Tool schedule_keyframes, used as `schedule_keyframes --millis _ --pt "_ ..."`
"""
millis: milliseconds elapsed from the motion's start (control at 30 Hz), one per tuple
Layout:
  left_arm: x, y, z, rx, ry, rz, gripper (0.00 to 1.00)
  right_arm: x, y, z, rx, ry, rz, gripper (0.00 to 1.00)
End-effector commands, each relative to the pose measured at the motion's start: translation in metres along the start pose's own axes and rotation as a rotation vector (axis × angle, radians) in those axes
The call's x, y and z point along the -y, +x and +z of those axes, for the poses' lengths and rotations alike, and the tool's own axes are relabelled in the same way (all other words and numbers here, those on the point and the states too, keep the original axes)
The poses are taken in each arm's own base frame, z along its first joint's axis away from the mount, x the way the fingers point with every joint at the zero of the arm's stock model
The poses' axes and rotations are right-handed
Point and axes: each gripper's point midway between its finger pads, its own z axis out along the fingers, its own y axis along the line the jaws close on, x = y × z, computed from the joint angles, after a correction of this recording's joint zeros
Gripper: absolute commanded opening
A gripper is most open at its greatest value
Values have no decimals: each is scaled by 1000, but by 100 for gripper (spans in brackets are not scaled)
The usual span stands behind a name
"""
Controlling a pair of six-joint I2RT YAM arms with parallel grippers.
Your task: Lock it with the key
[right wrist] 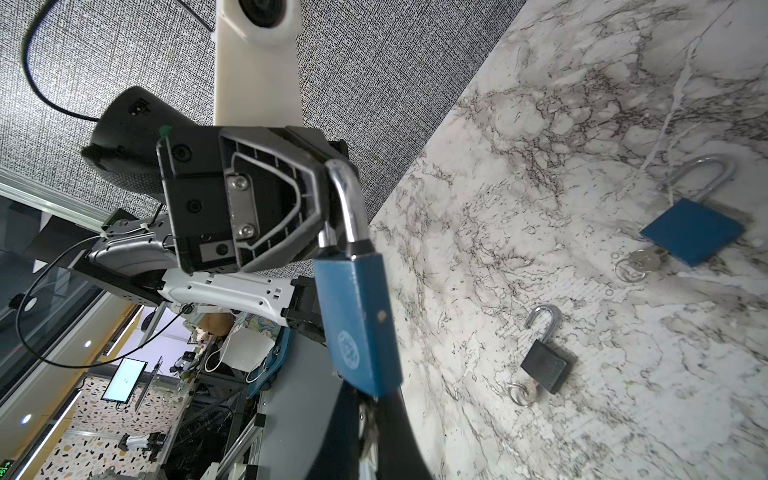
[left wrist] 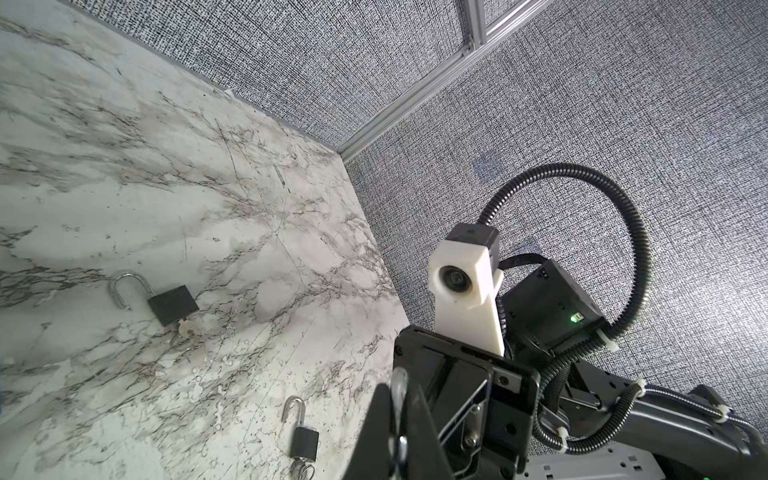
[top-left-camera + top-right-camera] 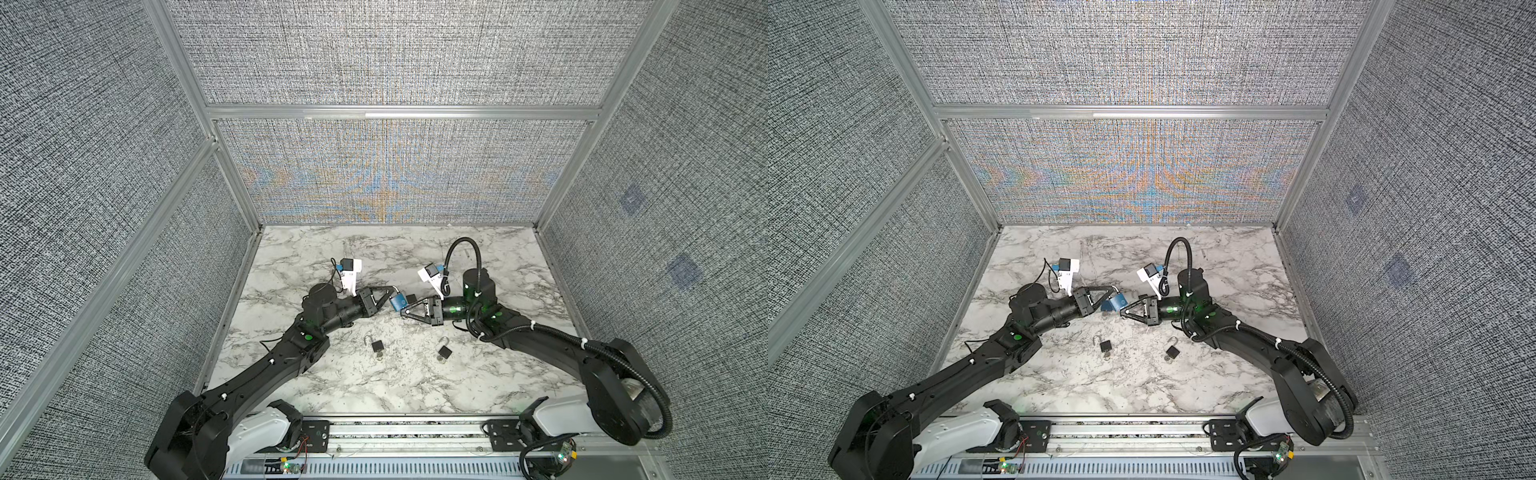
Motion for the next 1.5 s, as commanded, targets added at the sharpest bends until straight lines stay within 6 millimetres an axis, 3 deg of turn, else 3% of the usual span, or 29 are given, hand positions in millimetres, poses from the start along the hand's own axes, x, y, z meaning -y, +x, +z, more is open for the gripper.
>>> schedule_keyframes --millis 0,700,1000,1133,1267,1467 --pt "8 -10 -2 49 28 18 0 -8 -7 1 18 -27 -39 0" --pt "19 -38 -15 173 56 79 0 -1 7 0 24 -54 12 0" --pt "12 -38 -18 167 16 90 0 4 9 -8 42 0 9 0" --pt "0 -30 -9 99 -27 85 0 21 2 -26 78 158 3 0" --pt "-11 -18 4 16 -43 82 0 34 -7 -57 115 345 -20 0" --pt "-23 -2 34 -97 -55 96 0 26 -26 -110 259 473 -70 0"
